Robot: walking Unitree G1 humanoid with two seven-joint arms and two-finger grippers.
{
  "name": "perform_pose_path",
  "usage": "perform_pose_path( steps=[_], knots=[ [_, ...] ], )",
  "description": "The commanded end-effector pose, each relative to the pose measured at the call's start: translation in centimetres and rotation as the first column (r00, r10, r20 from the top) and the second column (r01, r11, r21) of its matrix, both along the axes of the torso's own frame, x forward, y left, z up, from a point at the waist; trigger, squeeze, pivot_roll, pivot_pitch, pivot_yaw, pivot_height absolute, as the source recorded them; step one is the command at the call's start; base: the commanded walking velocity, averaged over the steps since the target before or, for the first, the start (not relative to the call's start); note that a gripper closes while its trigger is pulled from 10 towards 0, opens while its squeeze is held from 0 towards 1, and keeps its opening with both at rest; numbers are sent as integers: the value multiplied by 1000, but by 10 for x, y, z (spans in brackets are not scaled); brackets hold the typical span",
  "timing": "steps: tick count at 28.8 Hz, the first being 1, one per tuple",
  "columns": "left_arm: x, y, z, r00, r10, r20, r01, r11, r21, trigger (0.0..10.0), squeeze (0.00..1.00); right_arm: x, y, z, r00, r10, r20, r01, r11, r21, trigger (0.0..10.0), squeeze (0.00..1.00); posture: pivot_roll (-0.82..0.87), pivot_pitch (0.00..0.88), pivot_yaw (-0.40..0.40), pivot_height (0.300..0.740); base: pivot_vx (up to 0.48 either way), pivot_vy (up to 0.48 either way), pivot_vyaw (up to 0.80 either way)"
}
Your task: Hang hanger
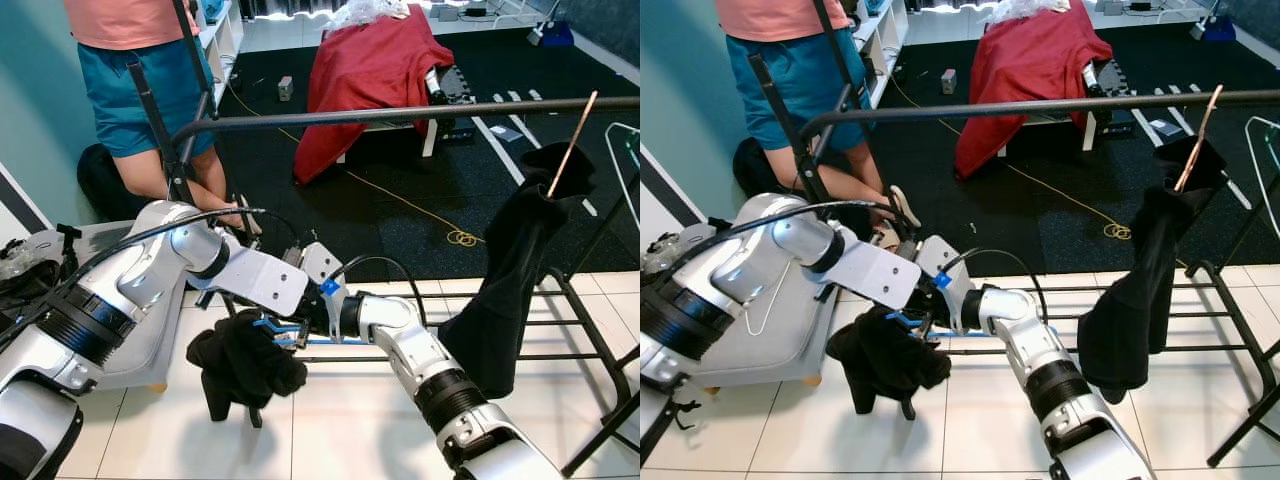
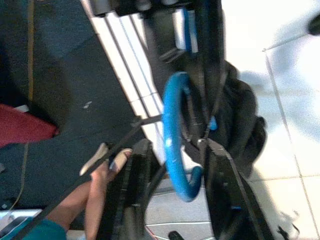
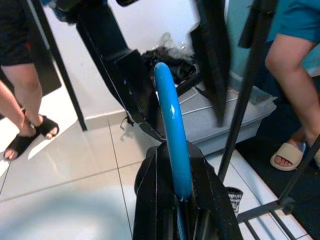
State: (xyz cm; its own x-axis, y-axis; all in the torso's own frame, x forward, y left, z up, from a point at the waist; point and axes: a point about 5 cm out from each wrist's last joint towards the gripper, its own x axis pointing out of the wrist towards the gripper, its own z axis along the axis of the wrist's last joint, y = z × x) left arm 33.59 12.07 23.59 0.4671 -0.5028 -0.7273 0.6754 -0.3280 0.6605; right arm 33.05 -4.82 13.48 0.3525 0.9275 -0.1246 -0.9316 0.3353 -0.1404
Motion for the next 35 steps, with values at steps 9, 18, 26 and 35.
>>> perform_pose_path(
  steps=[9,18,26,35],
  knots=[
    [14,22,-7,978,206,-24,-207,962,-176,10000,0,-8,9,7,998,33,49,-37,996,81,0,0,-37,91,78,740,0,0,0],
    [-10,42,-31,958,-16,-287,-38,983,-182,10000,0,-8,-3,2,999,22,38,-24,997,67,0,0,-41,102,73,740,0,0,0],
    [-11,58,-43,965,54,-258,-52,999,15,10000,0,-9,-10,0,999,21,38,-23,998,56,0,0,-40,108,70,740,0,0,0],
    [16,101,-52,896,443,-2,-440,891,107,10000,0,-7,-29,4,996,-62,66,58,996,61,0,0,-46,113,70,740,0,0,0]
  ],
)
